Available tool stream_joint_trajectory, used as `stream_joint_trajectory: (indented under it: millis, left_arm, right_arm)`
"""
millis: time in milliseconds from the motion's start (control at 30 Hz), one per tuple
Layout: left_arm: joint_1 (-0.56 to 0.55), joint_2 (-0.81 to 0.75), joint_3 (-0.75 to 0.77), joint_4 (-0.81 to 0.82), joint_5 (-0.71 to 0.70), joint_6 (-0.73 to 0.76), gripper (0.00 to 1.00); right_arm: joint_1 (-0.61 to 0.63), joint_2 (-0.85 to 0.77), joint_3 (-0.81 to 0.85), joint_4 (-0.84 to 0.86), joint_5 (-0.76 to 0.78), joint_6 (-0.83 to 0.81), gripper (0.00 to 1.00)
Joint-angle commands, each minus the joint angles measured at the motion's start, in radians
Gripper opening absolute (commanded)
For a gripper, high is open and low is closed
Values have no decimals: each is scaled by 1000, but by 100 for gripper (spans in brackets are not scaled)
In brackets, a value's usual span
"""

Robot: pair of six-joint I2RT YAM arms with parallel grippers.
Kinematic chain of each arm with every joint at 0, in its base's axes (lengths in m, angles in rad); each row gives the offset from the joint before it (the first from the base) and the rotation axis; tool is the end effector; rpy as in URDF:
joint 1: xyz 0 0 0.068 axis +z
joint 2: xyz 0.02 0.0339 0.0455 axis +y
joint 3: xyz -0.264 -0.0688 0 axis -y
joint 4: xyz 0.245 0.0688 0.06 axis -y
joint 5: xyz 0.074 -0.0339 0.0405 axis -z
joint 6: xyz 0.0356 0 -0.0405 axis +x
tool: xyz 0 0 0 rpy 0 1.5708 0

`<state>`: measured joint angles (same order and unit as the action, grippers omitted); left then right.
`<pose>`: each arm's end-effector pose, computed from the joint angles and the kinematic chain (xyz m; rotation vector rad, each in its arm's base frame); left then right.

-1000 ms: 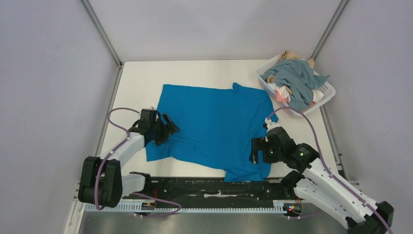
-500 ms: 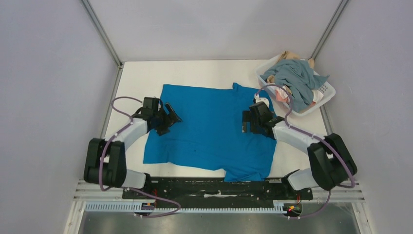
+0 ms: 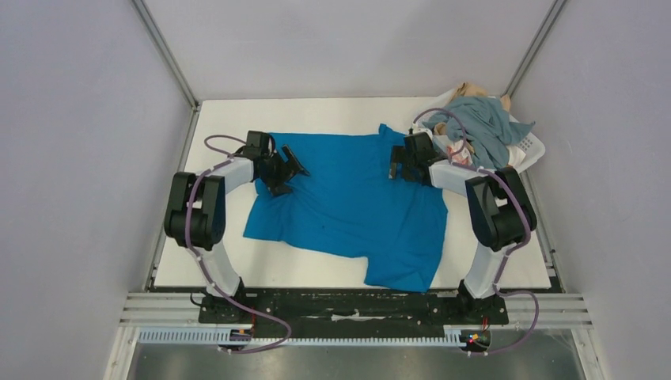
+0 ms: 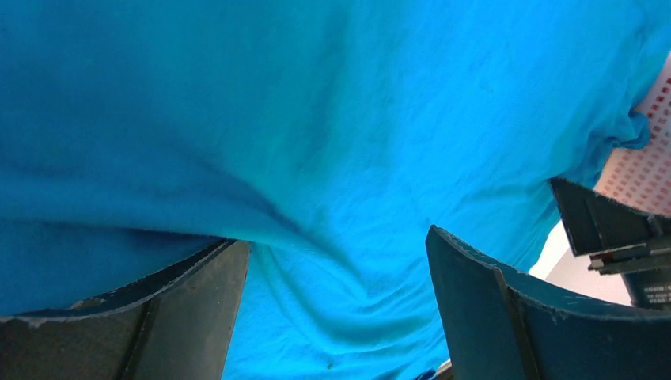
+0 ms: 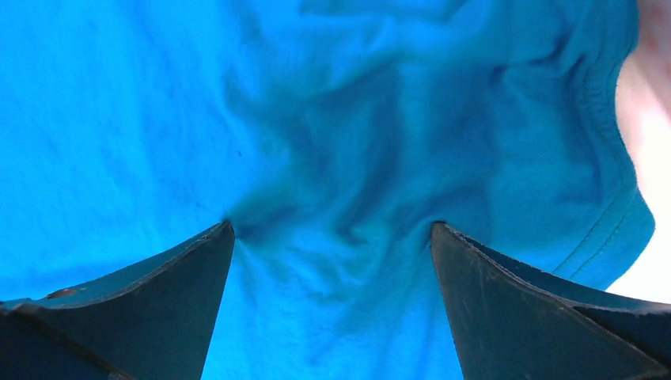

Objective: Fold and stack the t-shirts
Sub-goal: Flatten out the tshirt

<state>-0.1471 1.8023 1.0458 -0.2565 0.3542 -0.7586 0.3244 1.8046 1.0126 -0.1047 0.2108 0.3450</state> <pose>0.3511 -0.0645 0.1548 -0.6781 2.6062 -0.7698 0.3473 0.1089 0.1531 0.1155 2.4379 0.0370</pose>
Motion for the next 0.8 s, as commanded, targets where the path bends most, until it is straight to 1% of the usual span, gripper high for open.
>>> stream_joint_trajectory:
  millis: [0, 133, 233, 333, 400, 467, 567, 700, 767]
  left_arm:
    - [-2, 126, 80, -98, -74, 63, 90]
    - [-2, 145, 143, -139, -144, 65, 90]
    - [-2, 169, 198, -177, -196, 70, 90]
    - [0, 170, 223, -207, -201, 77, 90]
    - [-1, 134, 210, -206, -205, 75, 90]
    - [-2, 71, 182, -211, -233, 79, 90]
    - [-2, -74, 101, -219, -291, 76, 91]
    - [-2, -289, -44, -234, -350, 62, 91]
    - [-1, -397, -114, -263, -423, 47, 92]
  right_arm:
    - [-36, 136, 156, 49, -70, -41, 98]
    - [-48, 236, 311, 46, -70, -62, 98]
    - [-53, 278, 390, 50, -67, -74, 98]
    - [-53, 267, 417, 50, -82, -99, 98]
    - [-53, 232, 413, 50, -104, -122, 98]
    - [-50, 177, 392, 45, -129, -144, 98]
    - [-34, 59, 319, 53, -138, -178, 98]
    - [-11, -115, 151, 81, -169, -204, 98]
    - [-3, -213, 43, 89, -181, -206, 98]
